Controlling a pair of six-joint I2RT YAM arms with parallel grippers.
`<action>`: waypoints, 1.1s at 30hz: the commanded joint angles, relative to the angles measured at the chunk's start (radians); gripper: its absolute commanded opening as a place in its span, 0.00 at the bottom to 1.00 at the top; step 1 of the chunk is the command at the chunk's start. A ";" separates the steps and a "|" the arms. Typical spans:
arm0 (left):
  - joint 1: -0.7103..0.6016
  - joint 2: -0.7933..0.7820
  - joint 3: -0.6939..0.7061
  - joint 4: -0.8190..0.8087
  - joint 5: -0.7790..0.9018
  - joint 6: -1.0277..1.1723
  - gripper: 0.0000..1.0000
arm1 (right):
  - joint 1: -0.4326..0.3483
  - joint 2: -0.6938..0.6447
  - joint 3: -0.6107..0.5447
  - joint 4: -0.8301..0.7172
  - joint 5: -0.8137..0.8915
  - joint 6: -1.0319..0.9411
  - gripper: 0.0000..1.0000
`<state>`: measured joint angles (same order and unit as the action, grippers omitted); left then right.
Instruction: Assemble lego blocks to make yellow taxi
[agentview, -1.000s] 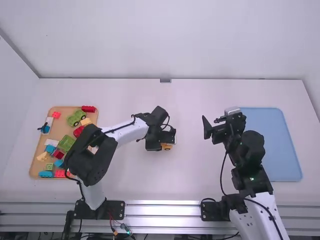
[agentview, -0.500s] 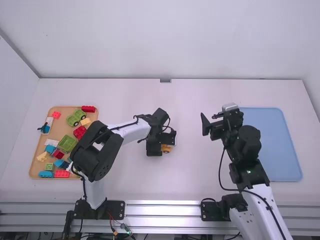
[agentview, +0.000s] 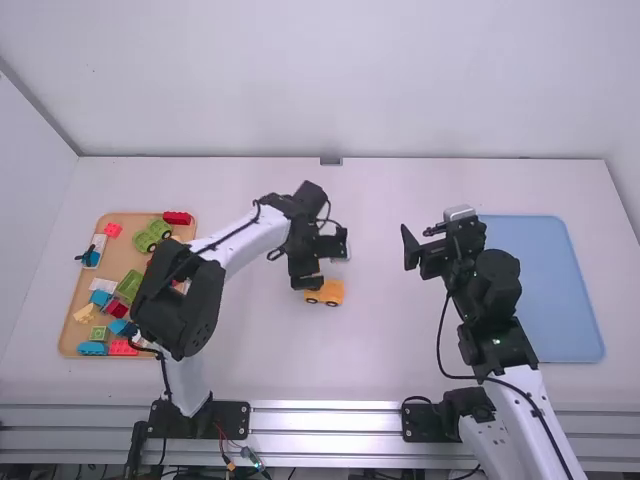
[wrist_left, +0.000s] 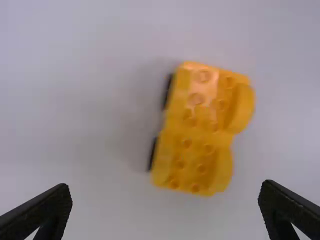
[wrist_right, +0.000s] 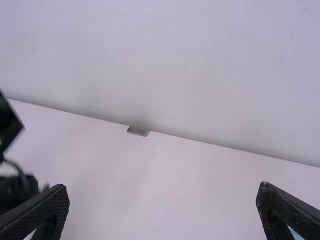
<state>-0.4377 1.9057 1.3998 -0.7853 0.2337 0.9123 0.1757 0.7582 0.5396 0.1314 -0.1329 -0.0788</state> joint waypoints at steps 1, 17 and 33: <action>0.127 -0.055 0.059 -0.015 0.056 -0.133 0.99 | 0.002 -0.001 0.036 0.006 -0.001 0.003 0.99; 0.737 -0.055 0.121 0.025 -0.249 -0.985 0.99 | 0.002 0.000 0.036 0.042 -0.001 0.004 0.99; 1.276 -0.055 -0.013 0.010 -0.175 -1.415 0.99 | 0.002 0.007 0.036 0.062 -0.001 0.000 0.99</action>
<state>0.7971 1.8809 1.4017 -0.7704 -0.0135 -0.3607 0.1757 0.7582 0.5396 0.1848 -0.1333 -0.0792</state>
